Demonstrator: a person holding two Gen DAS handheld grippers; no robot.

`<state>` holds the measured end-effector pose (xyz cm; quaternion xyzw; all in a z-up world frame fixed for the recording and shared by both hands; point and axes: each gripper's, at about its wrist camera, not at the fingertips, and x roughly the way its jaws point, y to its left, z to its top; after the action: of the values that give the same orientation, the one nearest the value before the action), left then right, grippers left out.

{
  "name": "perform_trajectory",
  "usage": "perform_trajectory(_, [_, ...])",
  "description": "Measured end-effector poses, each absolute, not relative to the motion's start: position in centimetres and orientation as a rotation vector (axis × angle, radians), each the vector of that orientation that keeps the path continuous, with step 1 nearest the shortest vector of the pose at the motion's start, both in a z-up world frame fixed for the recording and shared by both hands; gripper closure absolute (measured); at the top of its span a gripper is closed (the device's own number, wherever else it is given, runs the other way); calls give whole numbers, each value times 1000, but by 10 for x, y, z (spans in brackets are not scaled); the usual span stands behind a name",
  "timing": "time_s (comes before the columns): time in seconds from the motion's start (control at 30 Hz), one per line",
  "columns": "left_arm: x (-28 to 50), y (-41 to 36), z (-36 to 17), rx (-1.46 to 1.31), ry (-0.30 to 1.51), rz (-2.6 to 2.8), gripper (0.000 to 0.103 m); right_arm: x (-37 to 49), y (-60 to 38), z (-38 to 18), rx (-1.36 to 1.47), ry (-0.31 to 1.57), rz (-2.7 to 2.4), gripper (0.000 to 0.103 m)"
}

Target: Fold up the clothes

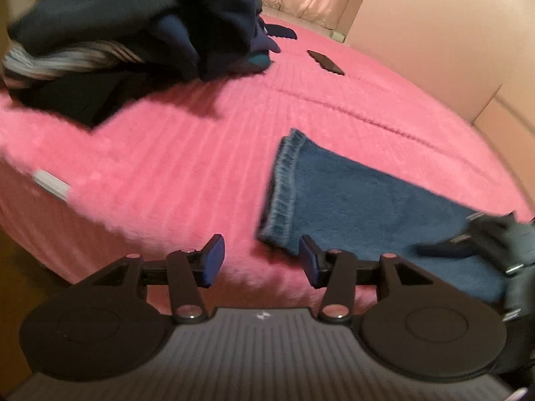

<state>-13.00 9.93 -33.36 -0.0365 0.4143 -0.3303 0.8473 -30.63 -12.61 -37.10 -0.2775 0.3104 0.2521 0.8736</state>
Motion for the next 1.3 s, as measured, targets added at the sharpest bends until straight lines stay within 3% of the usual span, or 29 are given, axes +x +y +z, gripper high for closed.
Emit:
perform_trajectory(0.03, [-129, 99, -335, -94, 877, -693, 60, -297, -127, -376, -597, 658, 499, 71])
perform_trajectory(0.27, [-132, 108, -340, -265, 878, -705, 60, -254, -205, -354, -42, 687, 359, 75])
perform_trajectory(0.37, [-131, 105, -347, -355, 903, -719, 60, -248, -215, -357, 9, 692, 339, 75])
perform_trajectory(0.6, [-132, 97, -357, -384, 945, -648, 60, -257, -179, -366, -206, 666, 433, 75])
perform_trajectory(0.93, [-146, 126, -374, -707, 949, -671, 55, -290, -153, -387, -553, 609, 446, 74])
perform_trajectory(0.97, [-148, 126, -376, -722, 947, -667, 55, -292, -154, -389, -573, 606, 438, 73])
perform_trajectory(1.0, [-150, 127, -378, -737, 945, -664, 54, -295, -155, -390, -580, 603, 430, 58])
perform_trajectory(1.03, [-150, 126, -380, -746, 946, -656, 54, -298, -159, -388, -561, 598, 420, 36])
perform_trajectory(1.07, [-149, 125, -382, -752, 948, -646, 55, -299, -164, -386, -533, 592, 410, 29])
perform_trajectory(1.3, [-140, 112, -394, -843, 951, -617, 57, -321, -202, -369, -417, 575, 327, 27])
